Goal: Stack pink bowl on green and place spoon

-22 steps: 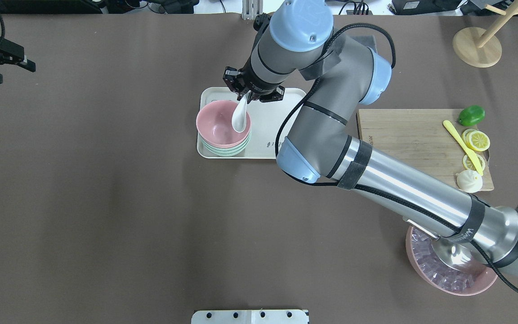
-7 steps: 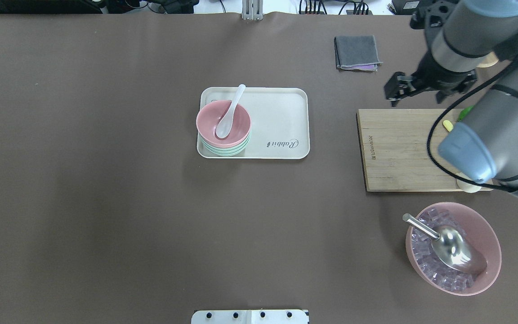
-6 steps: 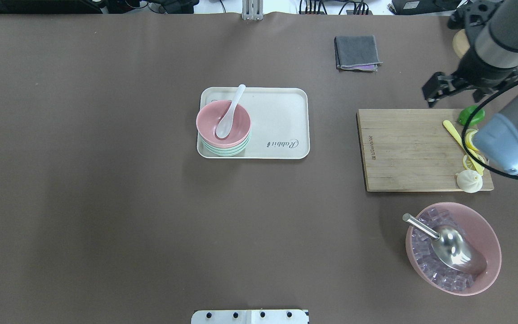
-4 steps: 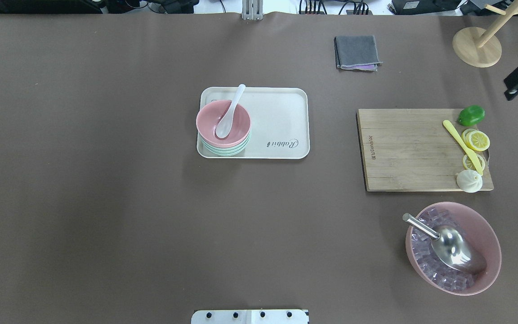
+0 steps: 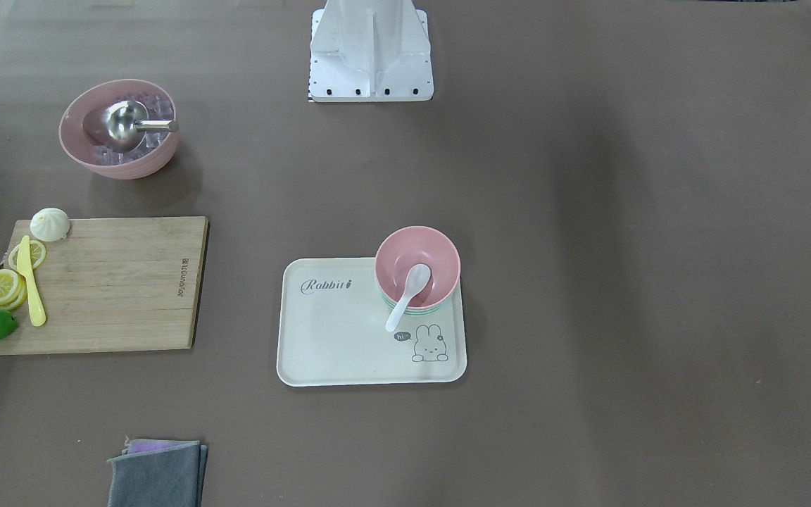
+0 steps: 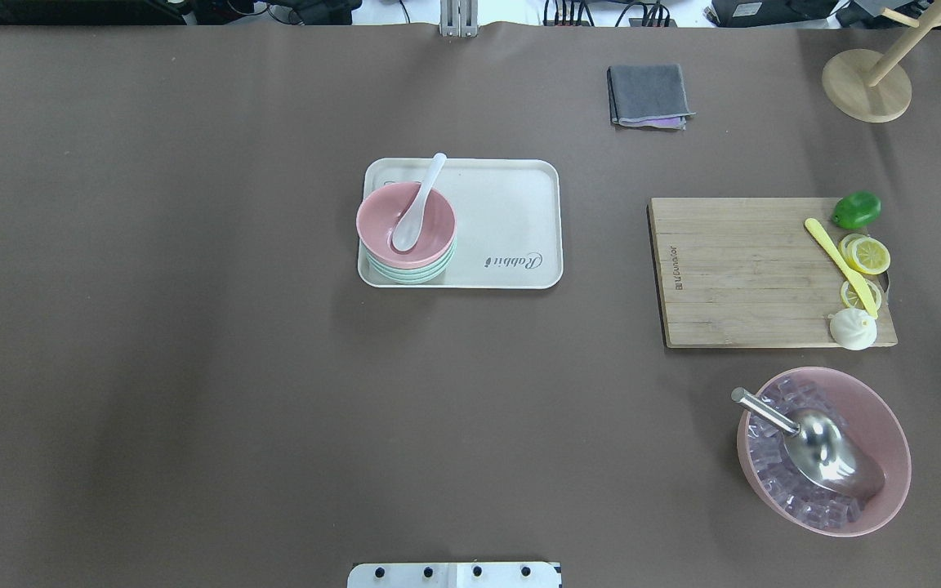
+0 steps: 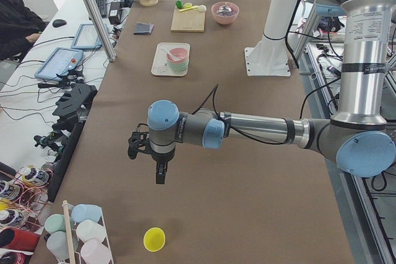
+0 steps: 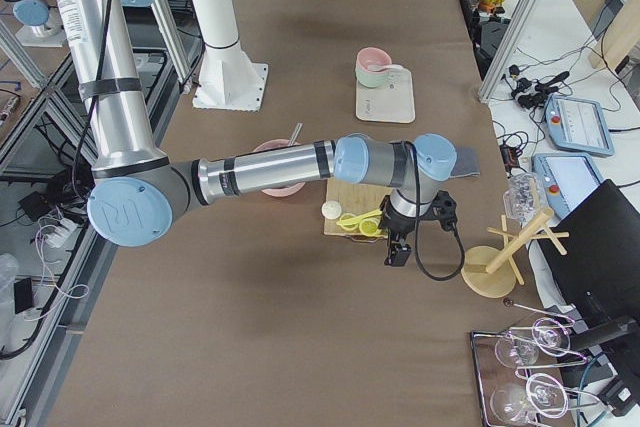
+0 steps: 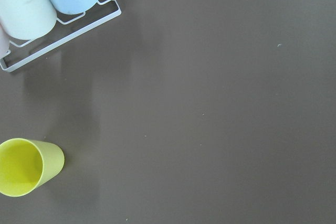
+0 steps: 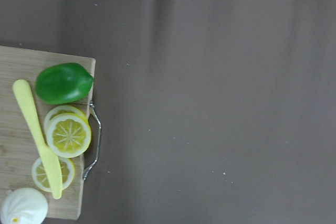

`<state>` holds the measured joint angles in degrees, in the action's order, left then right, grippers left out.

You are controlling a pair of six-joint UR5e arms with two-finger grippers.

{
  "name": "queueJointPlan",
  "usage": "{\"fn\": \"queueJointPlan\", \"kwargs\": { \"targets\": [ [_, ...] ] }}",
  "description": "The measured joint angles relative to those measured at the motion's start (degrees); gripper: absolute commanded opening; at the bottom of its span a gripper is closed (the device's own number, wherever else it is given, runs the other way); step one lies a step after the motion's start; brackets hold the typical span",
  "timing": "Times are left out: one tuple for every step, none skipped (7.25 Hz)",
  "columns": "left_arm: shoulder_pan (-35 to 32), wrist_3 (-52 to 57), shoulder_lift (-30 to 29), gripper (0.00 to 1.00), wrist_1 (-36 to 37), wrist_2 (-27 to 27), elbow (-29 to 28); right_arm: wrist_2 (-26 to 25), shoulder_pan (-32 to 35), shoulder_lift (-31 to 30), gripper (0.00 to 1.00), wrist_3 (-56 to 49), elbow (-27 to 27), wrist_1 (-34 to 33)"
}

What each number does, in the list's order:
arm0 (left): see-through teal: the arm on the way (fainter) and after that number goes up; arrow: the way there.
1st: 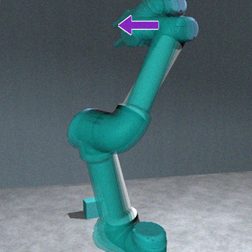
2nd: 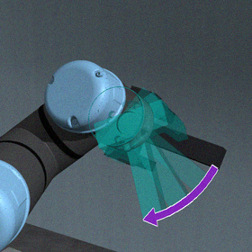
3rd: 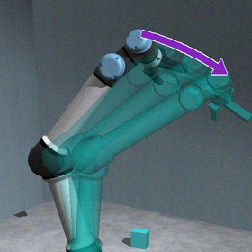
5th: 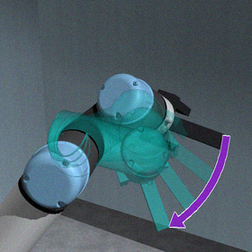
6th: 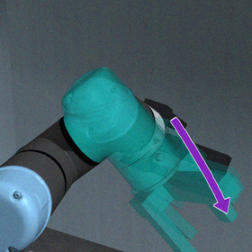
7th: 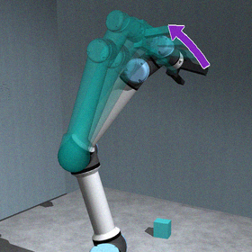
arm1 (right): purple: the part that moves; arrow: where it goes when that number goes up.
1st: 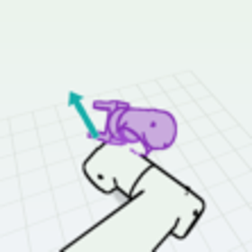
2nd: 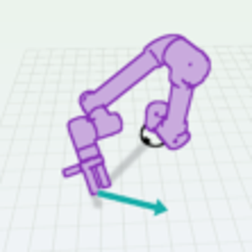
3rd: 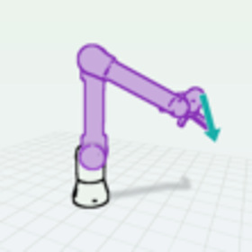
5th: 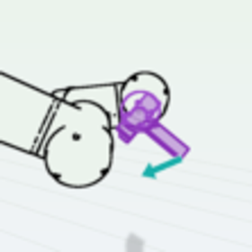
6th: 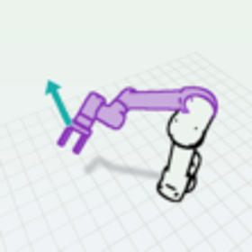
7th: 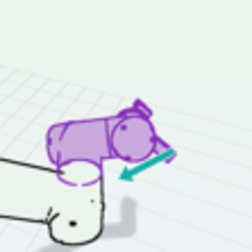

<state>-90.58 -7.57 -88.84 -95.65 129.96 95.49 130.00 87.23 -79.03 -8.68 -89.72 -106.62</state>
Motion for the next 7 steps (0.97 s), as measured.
{"fn": "queueJointPlan", "kwargs": {
  "targets": [
    [0.0,-0.1,0.0,0.98,0.0,-0.7,-0.2,0.1,0.8,-0.7,1.00,-0.3,1.9,2.2],
    [0.0,-0.3,-0.1,0.98,0.1,-0.8,-0.2,0.1,1.4,-1.4,1.00,0.3,3.1,4.1],
    [0.0,-0.4,-0.2,0.98,0.3,-0.8,-0.1,1.0,1.6,-2.3,1.00,1.1,3.5,5.2],
    [0.0,-0.5,-0.2,0.98,0.5,-0.8,0.1,2.5,1.7,-3.3,1.00,1.6,3.4,5.9],
    [0.1,-0.5,-0.4,0.98,0.5,-0.8,0.2,3.6,1.8,-3.8,1.00,1.7,2.9,6.5],
    [0.1,-0.6,-0.5,0.98,0.6,-0.7,0.2,4.0,1.8,-3.9,1.00,1.8,2.5,7.2],
    [0.1,-0.6,-0.4,0.98,0.7,-0.7,0.2,4.2,1.8,-3.8,1.00,1.9,2.3,8.1]
  ]
}}
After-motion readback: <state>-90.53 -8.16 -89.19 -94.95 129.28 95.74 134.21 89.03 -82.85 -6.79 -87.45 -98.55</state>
